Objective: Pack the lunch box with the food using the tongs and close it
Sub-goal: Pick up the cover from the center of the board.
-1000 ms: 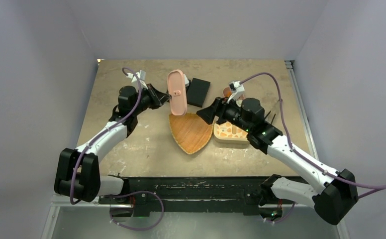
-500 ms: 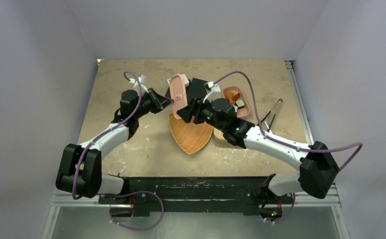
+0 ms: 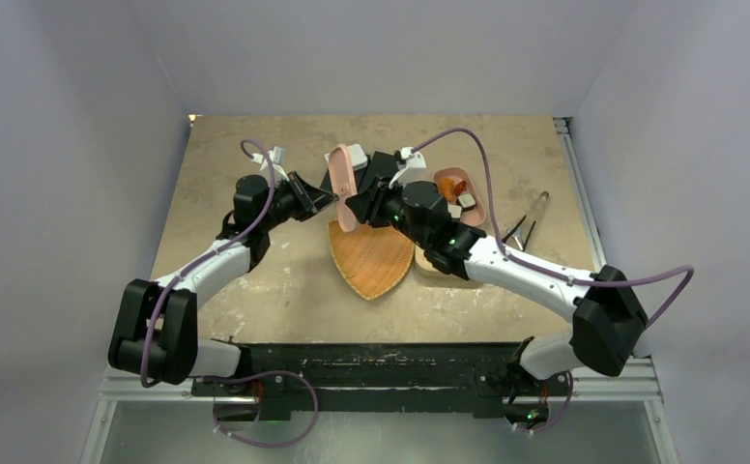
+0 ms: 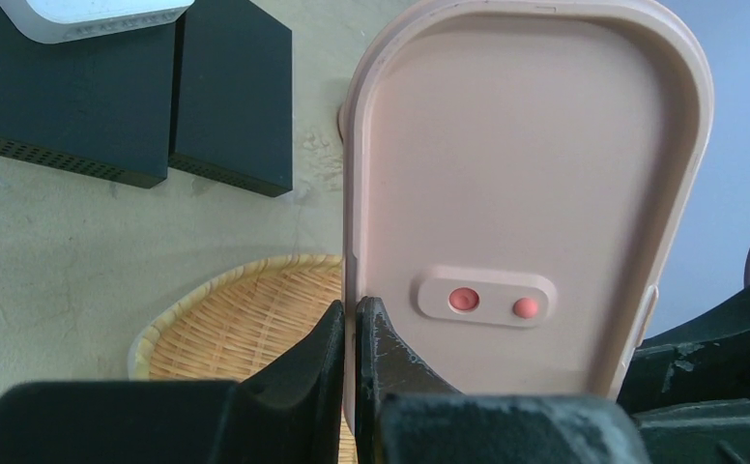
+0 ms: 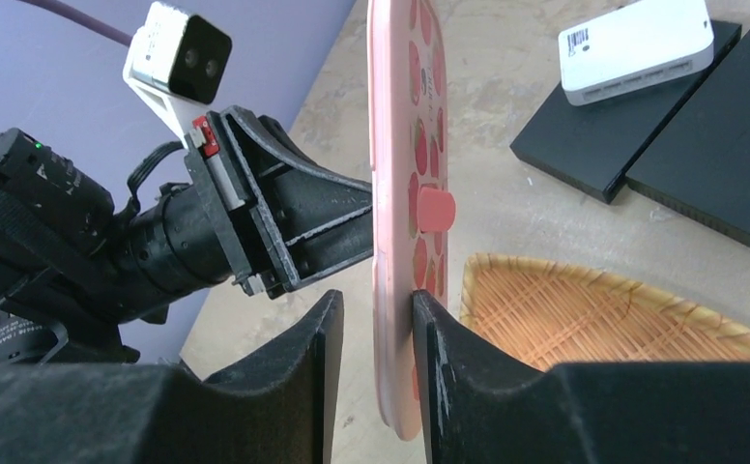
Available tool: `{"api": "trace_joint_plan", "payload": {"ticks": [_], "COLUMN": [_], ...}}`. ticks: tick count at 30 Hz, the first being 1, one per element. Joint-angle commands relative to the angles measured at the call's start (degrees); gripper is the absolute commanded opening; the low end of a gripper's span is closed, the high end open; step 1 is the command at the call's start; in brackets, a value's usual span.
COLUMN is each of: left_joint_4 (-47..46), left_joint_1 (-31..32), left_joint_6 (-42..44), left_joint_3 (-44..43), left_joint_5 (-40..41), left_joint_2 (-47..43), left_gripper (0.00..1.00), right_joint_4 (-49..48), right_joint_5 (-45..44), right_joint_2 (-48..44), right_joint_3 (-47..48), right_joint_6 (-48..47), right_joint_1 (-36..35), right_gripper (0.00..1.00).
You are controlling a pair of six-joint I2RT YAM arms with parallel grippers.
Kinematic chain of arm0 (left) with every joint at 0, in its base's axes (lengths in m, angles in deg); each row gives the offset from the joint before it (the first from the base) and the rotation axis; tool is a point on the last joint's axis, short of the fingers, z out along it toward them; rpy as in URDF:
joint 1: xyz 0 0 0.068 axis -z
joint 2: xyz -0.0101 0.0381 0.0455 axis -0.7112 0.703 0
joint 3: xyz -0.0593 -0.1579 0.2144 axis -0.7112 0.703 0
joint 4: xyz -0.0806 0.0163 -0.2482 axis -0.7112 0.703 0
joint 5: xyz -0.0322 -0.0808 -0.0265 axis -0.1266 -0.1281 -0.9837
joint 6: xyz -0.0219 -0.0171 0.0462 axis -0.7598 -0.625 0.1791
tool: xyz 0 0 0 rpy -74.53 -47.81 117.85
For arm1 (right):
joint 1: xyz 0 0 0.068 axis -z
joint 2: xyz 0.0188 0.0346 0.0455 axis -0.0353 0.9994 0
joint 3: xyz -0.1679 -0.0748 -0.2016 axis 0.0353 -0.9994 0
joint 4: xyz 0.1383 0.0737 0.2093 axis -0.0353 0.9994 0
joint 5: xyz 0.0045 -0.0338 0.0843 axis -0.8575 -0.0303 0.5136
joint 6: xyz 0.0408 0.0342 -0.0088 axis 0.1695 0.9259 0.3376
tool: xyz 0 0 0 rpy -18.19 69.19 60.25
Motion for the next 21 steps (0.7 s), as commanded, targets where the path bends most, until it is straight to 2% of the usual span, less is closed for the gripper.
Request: {"api": "trace_joint_plan", "payload": {"ticks": [1, 5, 7, 9, 11, 12, 13, 17, 19, 20, 21], "left_joint_4": [-2.69, -2.32, -2.14, -1.82, -1.35, -0.9, -0.09, 6.09, 11.79, 14.46, 17.69], "left_joint_1": [0.13, 0.13, 0.13, 0.13, 0.13, 0.13, 0.13, 0.13, 0.06, 0.04, 0.04], "left_joint_6": [0.03, 0.37, 0.52, 0.76, 1.21, 1.71, 2.26, 7.23, 11.43, 13.84, 15.71], "left_joint_3": [-0.31, -0.44, -0.5, -0.64, -0.85, -1.17, -1.56, -4.84, -7.64, -9.1, -10.45], "left_joint_5": [-1.13, -0.94, -0.87, -0.79, -0.81, -0.93, -0.97, 0.53, 3.6, 5.56, 7.44], "left_joint_2": [-1.47, -1.64, -1.73, -1.79, -1.88, -1.92, -1.93, -3.18, -5.06, -5.99, -6.92], "left_gripper": [0.0, 0.0, 0.0, 0.0, 0.0, 0.0, 0.01, 0.47, 0.62, 0.67, 0.71], "right_joint_4": [0.57, 2.13, 2.31, 2.55, 3.03, 3.41, 3.92, 9.14, 15.27, 18.85, 22.73], "right_joint_5": [-1.05, -1.72, -2.09, -2.44, -3.53, -4.2, -4.95, -10.15, -14.83, -17.5, -19.68], "right_joint_2": [0.97, 1.75, 1.76, 1.72, 1.59, 1.48, 1.31, 1.04, 1.5, 1.92, 2.45], "right_joint_3": [2.88, 3.66, 3.67, 3.66, 3.66, 3.74, 3.81, 6.63, 9.52, 11.21, 12.76], "right_joint_6": [-0.73, -1.02, -1.12, -1.29, -1.51, -1.77, -2.23, -2.23, -2.23, -8.56, -10.93], "right_joint_1": [-0.05, -0.05, -0.05, -0.05, -0.05, -0.05, -0.05, -0.06, -0.05, -0.05, -0.05], "right_gripper": [0.35, 0.36, 0.33, 0.21, 0.04, 0.0, 0.0, 0.0, 0.0, 0.0, 0.0]}}
